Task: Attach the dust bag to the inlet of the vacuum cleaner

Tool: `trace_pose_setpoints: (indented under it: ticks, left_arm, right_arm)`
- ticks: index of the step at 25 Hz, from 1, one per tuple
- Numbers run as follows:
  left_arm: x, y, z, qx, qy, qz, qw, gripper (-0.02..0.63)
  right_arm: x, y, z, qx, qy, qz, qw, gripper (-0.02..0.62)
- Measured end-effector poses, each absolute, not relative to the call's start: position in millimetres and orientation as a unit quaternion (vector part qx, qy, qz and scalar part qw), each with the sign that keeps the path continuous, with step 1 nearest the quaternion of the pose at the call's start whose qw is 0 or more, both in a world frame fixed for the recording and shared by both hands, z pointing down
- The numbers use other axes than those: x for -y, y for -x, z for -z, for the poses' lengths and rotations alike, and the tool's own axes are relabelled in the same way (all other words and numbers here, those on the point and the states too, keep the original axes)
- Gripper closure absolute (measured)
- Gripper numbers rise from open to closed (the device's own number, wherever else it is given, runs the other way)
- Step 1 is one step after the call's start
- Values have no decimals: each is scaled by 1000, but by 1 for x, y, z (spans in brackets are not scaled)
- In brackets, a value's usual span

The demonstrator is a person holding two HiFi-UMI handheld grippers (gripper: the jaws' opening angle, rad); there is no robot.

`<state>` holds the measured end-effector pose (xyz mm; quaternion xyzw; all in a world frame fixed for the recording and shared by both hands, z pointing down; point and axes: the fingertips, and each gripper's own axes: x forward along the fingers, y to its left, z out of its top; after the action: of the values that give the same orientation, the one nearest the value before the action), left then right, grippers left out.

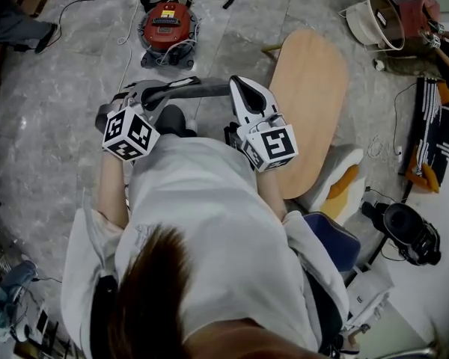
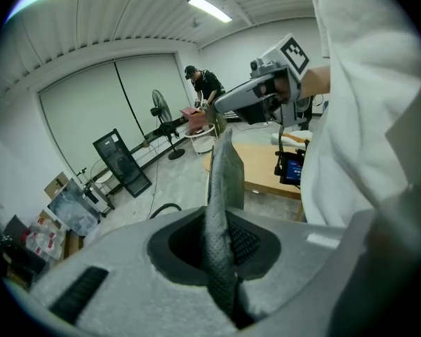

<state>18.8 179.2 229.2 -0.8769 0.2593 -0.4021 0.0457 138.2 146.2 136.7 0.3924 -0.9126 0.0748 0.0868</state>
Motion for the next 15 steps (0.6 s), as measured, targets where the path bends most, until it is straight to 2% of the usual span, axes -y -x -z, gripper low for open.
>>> trace_pose_setpoints:
  ticks: [15]
  left_arm:
    - [-111,14,-250,-238,880,410,22,568]
  right_arm:
    - [-75,-110,-153,905,-400,-109,98,594]
